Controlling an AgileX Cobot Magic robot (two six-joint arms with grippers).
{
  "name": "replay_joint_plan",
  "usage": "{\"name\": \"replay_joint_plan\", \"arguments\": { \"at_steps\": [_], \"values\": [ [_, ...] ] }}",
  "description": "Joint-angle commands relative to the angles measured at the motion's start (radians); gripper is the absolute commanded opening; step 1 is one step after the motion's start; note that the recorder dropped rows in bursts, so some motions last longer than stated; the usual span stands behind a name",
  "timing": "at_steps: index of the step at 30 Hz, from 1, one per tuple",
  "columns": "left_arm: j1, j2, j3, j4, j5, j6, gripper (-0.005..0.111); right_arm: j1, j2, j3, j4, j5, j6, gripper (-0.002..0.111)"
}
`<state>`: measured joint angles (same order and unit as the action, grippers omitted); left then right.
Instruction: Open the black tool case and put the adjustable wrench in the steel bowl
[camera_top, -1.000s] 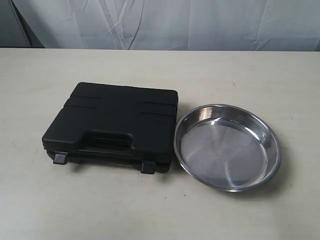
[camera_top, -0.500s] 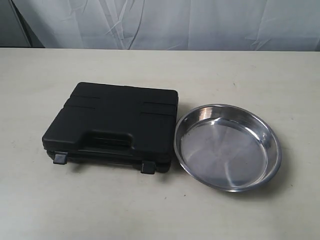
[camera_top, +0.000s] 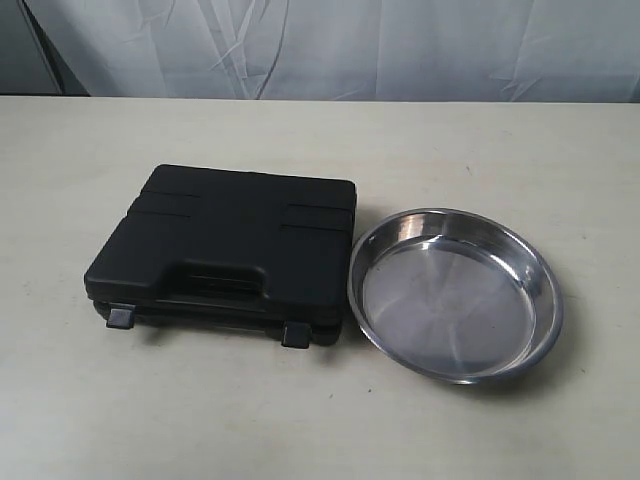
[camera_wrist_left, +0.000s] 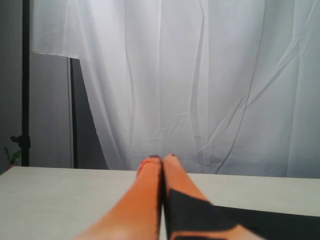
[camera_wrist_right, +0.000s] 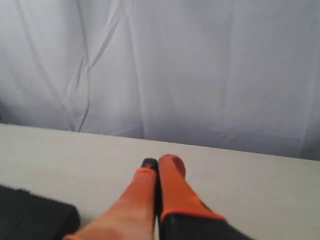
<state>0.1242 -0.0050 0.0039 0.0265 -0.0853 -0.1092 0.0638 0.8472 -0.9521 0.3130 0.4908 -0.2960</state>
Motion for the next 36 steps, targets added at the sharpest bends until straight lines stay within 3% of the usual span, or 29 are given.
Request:
{"name": "replay_joint_plan", "arguments": {
  "at_steps": [1,5,8,13,19,23,28,36],
  "values": [
    [-0.008,0.005,-0.004,0.002,-0.005,-0.002,0.0,-0.003,0.251,-0.178,0.398,0.257,-0.494,0.006],
    [-0.008,0.005,-0.004,0.002,-0.005,-0.002,0.0,0.032,0.467,-0.256,0.664,0.53,-0.763,0.033],
    [-0.008,0.005,-0.004,0.002,-0.005,-0.002,0.0,0.128,0.601,-0.289,0.68,0.568,-0.828,0.043],
    [-0.008,0.005,-0.004,0.002,-0.005,-0.002,0.0,0.329,0.779,-0.355,0.602,0.478,-0.929,0.043],
    [-0.008,0.005,-0.004,0.002,-0.005,-0.002,0.0,0.573,0.932,-0.459,0.285,0.35,-0.906,0.043],
    [-0.008,0.005,-0.004,0.002,-0.005,-0.002,0.0,0.689,1.015,-0.485,0.076,0.305,-0.783,0.043],
    [-0.008,0.005,-0.004,0.002,-0.005,-0.002,0.0,0.782,1.104,-0.487,0.008,0.252,-0.719,0.043],
    [-0.008,0.005,-0.004,0.002,-0.005,-0.002,0.0,0.796,1.189,-0.487,0.009,0.194,-0.711,0.043]
  ]
}}
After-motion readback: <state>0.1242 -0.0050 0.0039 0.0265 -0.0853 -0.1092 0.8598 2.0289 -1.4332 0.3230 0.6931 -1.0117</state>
